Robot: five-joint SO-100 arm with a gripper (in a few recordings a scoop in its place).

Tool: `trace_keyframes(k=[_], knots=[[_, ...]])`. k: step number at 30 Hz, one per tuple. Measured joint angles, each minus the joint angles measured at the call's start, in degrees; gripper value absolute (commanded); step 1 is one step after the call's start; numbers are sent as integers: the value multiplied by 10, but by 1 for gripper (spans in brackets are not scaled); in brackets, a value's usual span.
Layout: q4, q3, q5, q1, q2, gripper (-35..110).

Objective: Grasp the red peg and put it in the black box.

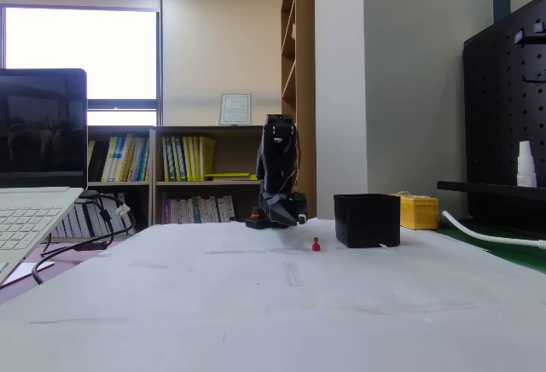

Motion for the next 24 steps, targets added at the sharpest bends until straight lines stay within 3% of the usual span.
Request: trace_keyframes(k=[24], knots=[[-1,-18,-34,-89,-25,0]])
